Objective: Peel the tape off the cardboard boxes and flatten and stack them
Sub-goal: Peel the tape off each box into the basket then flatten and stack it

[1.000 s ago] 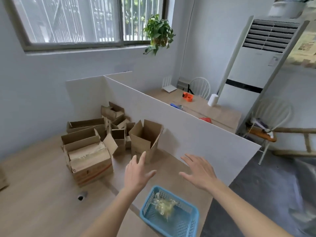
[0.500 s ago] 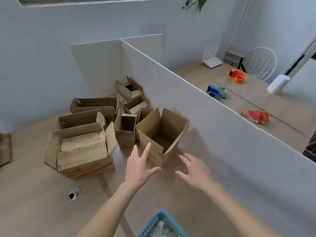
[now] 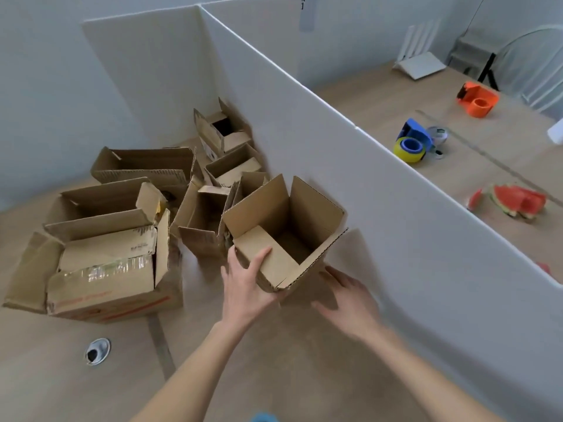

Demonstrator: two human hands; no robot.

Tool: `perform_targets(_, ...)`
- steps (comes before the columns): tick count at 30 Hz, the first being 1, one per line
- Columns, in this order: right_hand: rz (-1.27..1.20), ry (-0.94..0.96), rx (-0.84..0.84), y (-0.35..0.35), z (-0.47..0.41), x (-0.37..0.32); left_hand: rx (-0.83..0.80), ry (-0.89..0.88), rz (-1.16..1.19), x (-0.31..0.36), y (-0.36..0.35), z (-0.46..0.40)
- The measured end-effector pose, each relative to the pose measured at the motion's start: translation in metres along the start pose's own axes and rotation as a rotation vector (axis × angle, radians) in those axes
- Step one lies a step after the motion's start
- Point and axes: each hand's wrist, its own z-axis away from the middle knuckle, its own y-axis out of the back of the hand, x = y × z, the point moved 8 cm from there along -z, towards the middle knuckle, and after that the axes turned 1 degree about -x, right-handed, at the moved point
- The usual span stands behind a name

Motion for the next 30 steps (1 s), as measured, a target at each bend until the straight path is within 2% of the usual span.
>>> perform_targets(11,-0.196,-0.086,0.015,0.007,-0.014,0.001,-0.007,-0.124,0.039,-0.023,0.058,0.026)
perform_targets(17,-0.475,0.236,0.024,0.021,0.02,-0.076,0.034,-0.216,0.125,-0.031,0.11,0.078)
perform_targets(23,-0.596,0.193,-0.052,0.011,0.091,-0.125,0.148,-0.162,0.295,-0.038,0.167,0.149)
perform_targets(27,-0.66,0.217,-0.076,0.018,0.149,-0.175,0.265,-0.045,0.439,-0.056,0.207,0.221)
perform_targets(30,-0.697,0.246,-0.086,0.018,0.194,-0.219,0.259,-0.046,0.472,-0.07,0.235,0.273)
